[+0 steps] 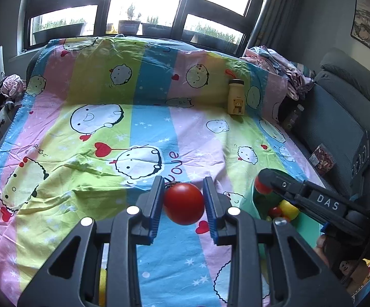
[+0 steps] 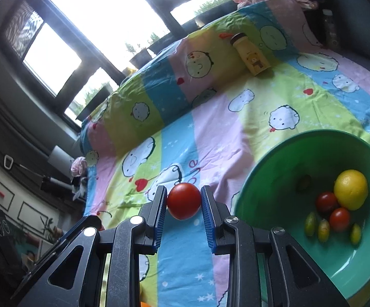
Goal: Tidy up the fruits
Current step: 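Carry both held cherry tomatoes over the green bowl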
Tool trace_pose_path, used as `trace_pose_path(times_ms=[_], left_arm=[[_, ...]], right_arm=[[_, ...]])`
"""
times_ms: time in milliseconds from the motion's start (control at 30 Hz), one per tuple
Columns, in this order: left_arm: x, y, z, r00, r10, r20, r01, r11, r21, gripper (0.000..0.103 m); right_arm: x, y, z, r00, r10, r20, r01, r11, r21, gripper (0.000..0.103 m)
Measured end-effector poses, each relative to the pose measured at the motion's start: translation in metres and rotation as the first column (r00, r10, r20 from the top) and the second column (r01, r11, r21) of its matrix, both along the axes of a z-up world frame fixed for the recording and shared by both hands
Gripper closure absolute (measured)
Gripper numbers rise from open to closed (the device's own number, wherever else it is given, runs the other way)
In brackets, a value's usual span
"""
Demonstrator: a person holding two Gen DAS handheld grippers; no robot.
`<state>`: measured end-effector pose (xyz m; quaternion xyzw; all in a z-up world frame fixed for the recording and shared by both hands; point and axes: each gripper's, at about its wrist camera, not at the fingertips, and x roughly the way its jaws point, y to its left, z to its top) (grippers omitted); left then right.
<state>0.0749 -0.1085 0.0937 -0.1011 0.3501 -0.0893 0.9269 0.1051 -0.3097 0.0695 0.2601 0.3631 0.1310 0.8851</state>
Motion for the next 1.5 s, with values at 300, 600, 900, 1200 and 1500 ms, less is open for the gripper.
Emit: trace_pose_path(times_ms=[300,600,900,1200,1500], left_arm=[[0.004,-0.040,-0.023,0.993,-0.113,-0.043,0.110,0.992,-0.054,0.073],[0.005,-0.070,-0.027,0.979,-0.197,-0.051,0.195,0.980,-0.036,0.073],[0.011,-0.085,-0.029,0.975,-0.213,-0.062,0.211,0.977,-0.037,0.073],[0.020,-0.114,-0.031,0.967,-0.246,-0.058,0.244,0.969,-0.044,0.073],[0.036,-0.134,-0.042,0.957,-0.268,-0.108,0.264,0.963,-0.051,0.073]], right_arm=[[-0.009,-0.024,-0.008,0.995,-0.094,0.032,0.094,0.996,0.006,0.074],[-0.015,-0.042,-0.015,0.987,-0.159,0.035,0.159,0.987,-0.007,0.074],[-0.020,-0.067,-0.017,0.969,-0.245,0.026,0.245,0.970,-0.006,0.074],[-0.020,-0.082,-0.021,0.954,-0.299,0.001,0.299,0.952,-0.060,0.074],[-0.020,-0.096,-0.028,0.936,-0.350,-0.043,0.344,0.934,-0.098,0.074]])
